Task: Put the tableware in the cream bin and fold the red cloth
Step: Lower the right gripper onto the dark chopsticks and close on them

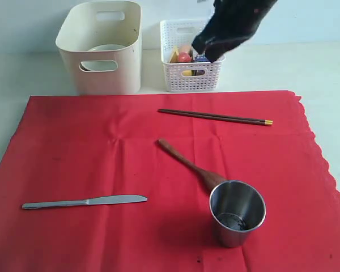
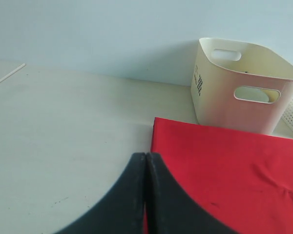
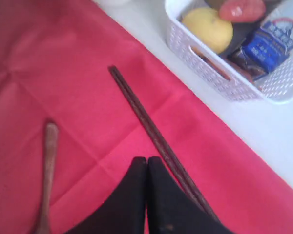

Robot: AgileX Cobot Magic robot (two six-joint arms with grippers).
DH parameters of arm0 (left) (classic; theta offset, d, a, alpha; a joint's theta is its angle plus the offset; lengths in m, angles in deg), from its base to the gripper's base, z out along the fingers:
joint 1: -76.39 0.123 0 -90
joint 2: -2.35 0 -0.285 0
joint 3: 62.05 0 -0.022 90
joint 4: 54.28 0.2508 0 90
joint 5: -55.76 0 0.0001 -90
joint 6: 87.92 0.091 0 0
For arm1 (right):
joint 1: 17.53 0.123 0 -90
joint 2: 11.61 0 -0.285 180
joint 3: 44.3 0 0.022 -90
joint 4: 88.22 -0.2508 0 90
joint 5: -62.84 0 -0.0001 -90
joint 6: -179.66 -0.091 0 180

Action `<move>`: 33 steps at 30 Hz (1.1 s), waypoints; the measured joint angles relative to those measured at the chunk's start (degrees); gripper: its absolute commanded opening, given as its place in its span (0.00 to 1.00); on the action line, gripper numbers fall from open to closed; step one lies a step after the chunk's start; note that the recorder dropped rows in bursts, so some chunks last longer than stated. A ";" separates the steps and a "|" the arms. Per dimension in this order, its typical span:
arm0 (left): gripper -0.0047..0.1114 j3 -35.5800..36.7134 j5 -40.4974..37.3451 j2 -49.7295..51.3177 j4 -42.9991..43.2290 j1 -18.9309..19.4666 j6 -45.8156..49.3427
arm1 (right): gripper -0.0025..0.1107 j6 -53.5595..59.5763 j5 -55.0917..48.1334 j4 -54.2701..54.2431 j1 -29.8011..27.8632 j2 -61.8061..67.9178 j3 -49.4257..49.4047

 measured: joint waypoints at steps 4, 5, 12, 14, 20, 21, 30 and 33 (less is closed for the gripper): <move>0.05 0.00 0.00 0.00 0.00 0.00 0.00 | 0.27 -2.12 10.54 2.65 0.00 4.43 -6.32; 0.05 0.00 0.00 0.00 0.00 0.00 0.00 | 0.33 -2.25 11.83 2.65 0.00 6.02 -6.59; 0.05 0.00 0.00 0.00 0.00 0.00 0.00 | 0.42 0.58 13.22 4.36 0.00 12.07 -6.73; 0.05 0.00 0.00 0.00 0.00 0.00 0.00 | 0.42 1.20 13.80 5.07 0.00 13.04 -6.73; 0.05 0.00 0.00 0.00 0.00 0.00 0.00 | 0.42 1.43 15.68 7.42 0.00 15.78 -6.73; 0.05 0.00 0.00 0.00 0.00 0.00 0.00 | 0.41 1.43 15.93 7.42 0.00 16.10 -6.73; 0.05 0.00 0.00 0.00 0.00 0.00 0.00 | 0.02 3.81 15.97 7.28 0.10 16.21 -6.60; 0.05 0.00 0.00 0.00 0.00 0.00 0.00 | 0.02 3.81 15.40 7.28 0.10 16.10 -6.50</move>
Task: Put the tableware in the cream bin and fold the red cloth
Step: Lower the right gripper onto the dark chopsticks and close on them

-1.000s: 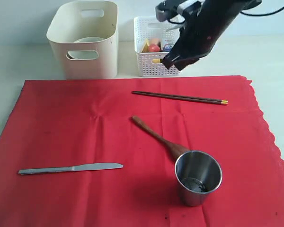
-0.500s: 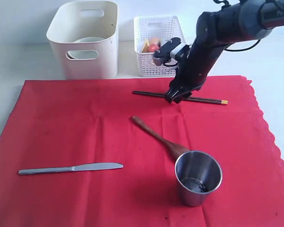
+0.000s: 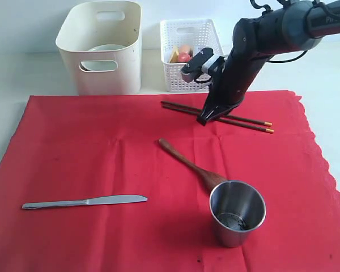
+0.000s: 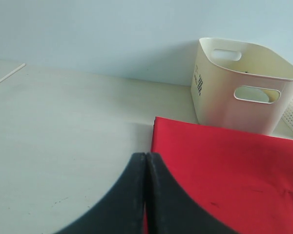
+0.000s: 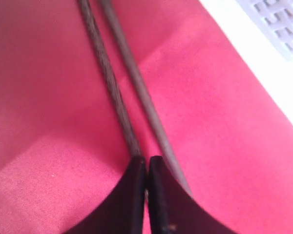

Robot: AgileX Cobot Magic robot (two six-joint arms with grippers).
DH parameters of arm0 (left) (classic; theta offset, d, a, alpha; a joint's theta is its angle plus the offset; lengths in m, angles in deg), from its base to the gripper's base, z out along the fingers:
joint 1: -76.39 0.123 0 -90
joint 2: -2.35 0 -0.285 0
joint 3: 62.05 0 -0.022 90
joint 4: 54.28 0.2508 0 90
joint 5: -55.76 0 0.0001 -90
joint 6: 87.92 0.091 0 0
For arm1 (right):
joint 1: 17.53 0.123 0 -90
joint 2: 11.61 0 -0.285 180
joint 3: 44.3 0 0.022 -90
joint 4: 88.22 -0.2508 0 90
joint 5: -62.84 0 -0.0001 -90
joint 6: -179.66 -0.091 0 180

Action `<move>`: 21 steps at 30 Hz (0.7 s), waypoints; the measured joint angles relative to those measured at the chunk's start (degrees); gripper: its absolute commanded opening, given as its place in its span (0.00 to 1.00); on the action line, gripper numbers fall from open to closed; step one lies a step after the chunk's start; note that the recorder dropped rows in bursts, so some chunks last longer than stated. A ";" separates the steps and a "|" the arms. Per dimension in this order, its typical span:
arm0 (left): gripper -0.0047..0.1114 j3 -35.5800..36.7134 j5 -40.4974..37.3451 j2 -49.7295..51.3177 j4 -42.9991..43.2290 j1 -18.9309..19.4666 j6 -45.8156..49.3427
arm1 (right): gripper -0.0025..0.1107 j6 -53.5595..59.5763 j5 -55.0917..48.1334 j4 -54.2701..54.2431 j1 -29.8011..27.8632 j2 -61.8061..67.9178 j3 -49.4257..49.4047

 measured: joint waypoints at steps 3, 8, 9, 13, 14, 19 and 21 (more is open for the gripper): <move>0.05 0.00 0.00 0.00 0.00 0.00 0.00 | 0.02 0.00 -0.44 0.00 0.00 0.00 0.00; 0.05 0.00 0.00 0.00 0.00 0.00 0.00 | 0.02 0.00 -0.77 -0.11 0.00 0.00 0.00; 0.05 0.00 0.00 0.00 0.00 0.00 0.00 | 0.02 0.00 -0.87 -0.11 0.00 0.00 0.00; 0.05 0.00 0.00 0.00 0.00 0.00 0.00 | 0.02 0.00 -1.42 -0.11 0.00 -0.02 0.00; 0.05 0.00 0.00 0.00 0.00 0.00 0.00 | 0.02 0.00 -1.54 -0.11 0.00 -0.12 0.00; 0.05 0.00 0.00 0.00 0.00 0.00 0.00 | 0.07 0.00 -2.18 0.08 0.00 -0.34 0.00; 0.05 0.00 0.00 0.00 0.00 0.00 0.00 | 0.13 0.00 -2.48 0.08 0.00 -0.59 0.00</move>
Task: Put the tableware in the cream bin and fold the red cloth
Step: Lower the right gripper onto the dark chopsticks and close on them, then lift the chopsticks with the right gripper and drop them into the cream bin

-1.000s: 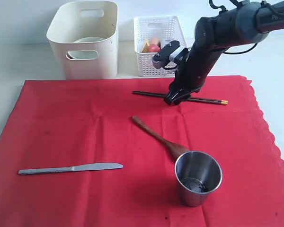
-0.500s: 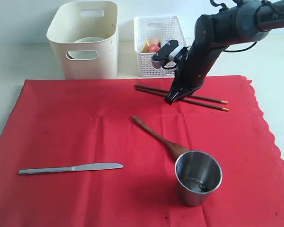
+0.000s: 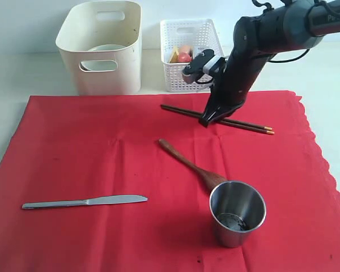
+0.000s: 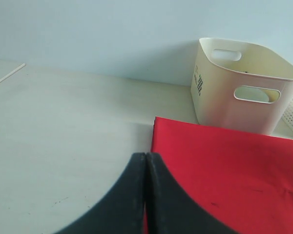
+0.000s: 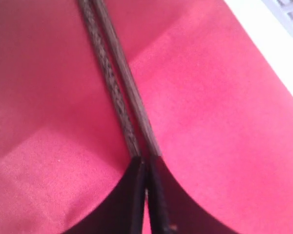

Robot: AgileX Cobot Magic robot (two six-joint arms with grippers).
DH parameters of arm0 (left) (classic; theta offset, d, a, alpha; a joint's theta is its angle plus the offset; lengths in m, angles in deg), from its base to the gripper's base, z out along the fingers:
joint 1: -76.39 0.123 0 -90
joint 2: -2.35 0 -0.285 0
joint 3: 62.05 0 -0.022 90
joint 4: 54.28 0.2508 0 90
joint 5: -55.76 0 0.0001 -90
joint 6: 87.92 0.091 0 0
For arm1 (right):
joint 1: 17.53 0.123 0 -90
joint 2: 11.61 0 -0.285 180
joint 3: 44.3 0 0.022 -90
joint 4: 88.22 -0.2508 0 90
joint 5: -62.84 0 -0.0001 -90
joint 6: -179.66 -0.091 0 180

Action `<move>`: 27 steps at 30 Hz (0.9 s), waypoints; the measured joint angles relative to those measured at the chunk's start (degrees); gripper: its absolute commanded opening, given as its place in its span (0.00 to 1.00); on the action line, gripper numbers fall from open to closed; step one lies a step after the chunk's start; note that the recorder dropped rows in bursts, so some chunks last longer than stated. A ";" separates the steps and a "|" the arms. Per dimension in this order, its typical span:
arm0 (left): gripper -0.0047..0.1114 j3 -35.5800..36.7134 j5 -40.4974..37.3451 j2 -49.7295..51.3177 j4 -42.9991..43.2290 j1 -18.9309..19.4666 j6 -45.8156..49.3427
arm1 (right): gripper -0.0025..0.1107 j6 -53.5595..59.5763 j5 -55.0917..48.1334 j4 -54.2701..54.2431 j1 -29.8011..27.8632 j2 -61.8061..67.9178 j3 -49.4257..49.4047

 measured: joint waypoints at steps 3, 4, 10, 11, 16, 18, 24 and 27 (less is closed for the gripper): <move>0.05 0.00 0.00 0.00 0.00 0.00 0.00 | 0.23 0.00 -1.24 0.23 0.00 -0.62 -0.23; 0.05 0.00 0.00 0.00 0.00 0.00 0.00 | 0.27 0.00 -1.56 0.23 0.00 -0.94 -0.24; 0.05 0.00 0.00 0.00 0.00 0.00 0.00 | 0.40 0.12 -2.54 0.78 0.00 -3.15 -0.24; 0.05 0.00 0.00 0.00 0.00 0.00 0.00 | 0.41 0.12 -2.65 1.06 0.00 -3.18 -0.24; 0.05 0.00 0.00 0.00 0.00 0.00 0.00 | 0.42 0.45 -3.13 2.42 0.00 -3.18 -0.24; 0.05 0.00 0.00 0.00 0.00 0.00 0.00 | 0.42 0.49 -3.13 2.83 0.00 -2.70 -0.24; 0.05 0.00 0.00 0.00 0.00 0.00 0.00 | 0.41 0.61 -3.36 3.06 0.00 -0.03 -0.24; 0.05 0.00 0.00 0.00 0.00 0.00 0.00 | 0.31 1.09 -3.99 3.06 0.00 -0.03 -0.24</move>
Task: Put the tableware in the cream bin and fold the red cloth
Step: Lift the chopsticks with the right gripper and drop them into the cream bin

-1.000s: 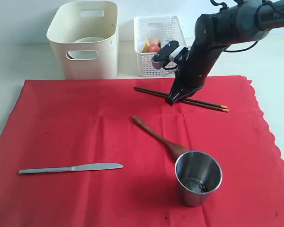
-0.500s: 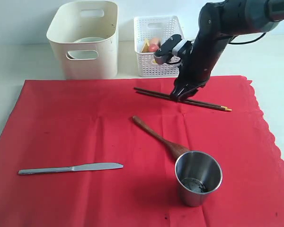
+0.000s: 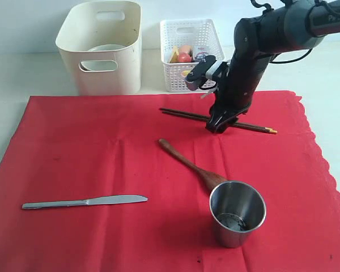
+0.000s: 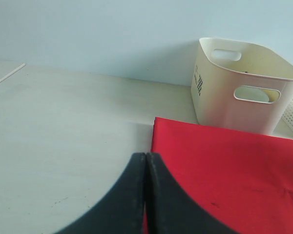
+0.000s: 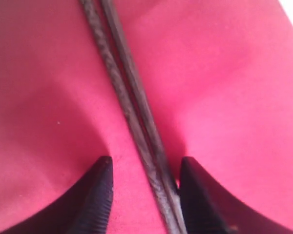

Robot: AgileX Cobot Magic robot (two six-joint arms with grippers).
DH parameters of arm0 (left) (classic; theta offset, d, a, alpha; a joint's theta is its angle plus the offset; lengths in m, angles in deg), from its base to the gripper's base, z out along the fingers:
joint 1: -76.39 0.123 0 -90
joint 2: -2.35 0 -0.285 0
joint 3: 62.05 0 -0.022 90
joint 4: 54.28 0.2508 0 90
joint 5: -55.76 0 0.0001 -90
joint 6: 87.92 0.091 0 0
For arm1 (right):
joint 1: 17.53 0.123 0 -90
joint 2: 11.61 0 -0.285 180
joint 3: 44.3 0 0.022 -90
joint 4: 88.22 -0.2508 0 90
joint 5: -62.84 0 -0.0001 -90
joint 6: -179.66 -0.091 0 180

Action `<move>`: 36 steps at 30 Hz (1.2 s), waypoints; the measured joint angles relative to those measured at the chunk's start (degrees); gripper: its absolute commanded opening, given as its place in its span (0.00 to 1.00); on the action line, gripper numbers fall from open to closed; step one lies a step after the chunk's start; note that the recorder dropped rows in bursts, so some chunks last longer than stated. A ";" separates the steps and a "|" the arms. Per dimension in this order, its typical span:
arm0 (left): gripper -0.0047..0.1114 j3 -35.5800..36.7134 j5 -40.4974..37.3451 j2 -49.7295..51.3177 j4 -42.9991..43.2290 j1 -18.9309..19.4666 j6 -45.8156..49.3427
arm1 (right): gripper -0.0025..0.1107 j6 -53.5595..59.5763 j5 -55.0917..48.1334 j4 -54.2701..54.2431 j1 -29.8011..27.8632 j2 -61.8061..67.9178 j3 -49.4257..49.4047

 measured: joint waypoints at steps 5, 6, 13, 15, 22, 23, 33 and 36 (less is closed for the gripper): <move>0.05 0.00 0.00 0.00 0.00 0.00 0.00 | 0.04 1.49 -2.63 -0.35 0.00 0.10 0.13; 0.05 0.00 0.00 0.00 0.00 0.00 0.00 | 0.02 1.72 -2.90 -0.35 0.00 0.10 0.13; 0.05 0.00 0.00 0.00 0.00 0.00 0.00 | 0.02 3.39 -3.25 -0.35 0.00 0.00 0.36; 0.05 0.00 0.00 0.00 0.00 0.00 0.00 | 0.02 3.72 -3.95 -0.10 0.00 -0.13 1.04; 0.05 0.00 0.00 0.00 0.00 0.00 0.00 | 0.02 3.86 -5.06 -0.14 0.00 -3.68 4.44; 0.05 0.00 0.00 0.00 0.00 0.00 0.00 | 0.02 3.86 -5.40 -0.60 0.00 -4.41 4.83; 0.05 0.00 0.00 0.00 0.00 0.00 0.00 | 0.02 6.54 -8.56 -14.10 0.00 -8.78 7.26; 0.05 0.00 0.00 0.00 0.00 0.00 0.00 | 0.02 6.77 -8.59 -22.90 0.00 -9.04 10.63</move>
